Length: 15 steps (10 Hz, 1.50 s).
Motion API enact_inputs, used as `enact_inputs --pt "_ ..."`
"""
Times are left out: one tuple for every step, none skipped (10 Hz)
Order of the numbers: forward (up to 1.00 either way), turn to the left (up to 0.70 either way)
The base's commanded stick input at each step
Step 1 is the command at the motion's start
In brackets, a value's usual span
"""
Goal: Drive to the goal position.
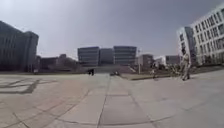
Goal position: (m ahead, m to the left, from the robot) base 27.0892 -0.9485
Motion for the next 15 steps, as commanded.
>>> enact_inputs --pt "0.85 0.34" --pt "0.85 0.34" --pt "0.85 0.34" --pt "0.85 0.34" --pt "0.85 0.34" --pt "0.85 0.34" --pt "0.85 0.06" --pt "0.85 0.0" --pt "0.85 0.0" --pt "0.85 0.0" --pt "0.85 0.0" --pt "0.85 0.0" --pt "0.85 0.0" --pt "0.85 0.0" --pt "0.85 0.0"
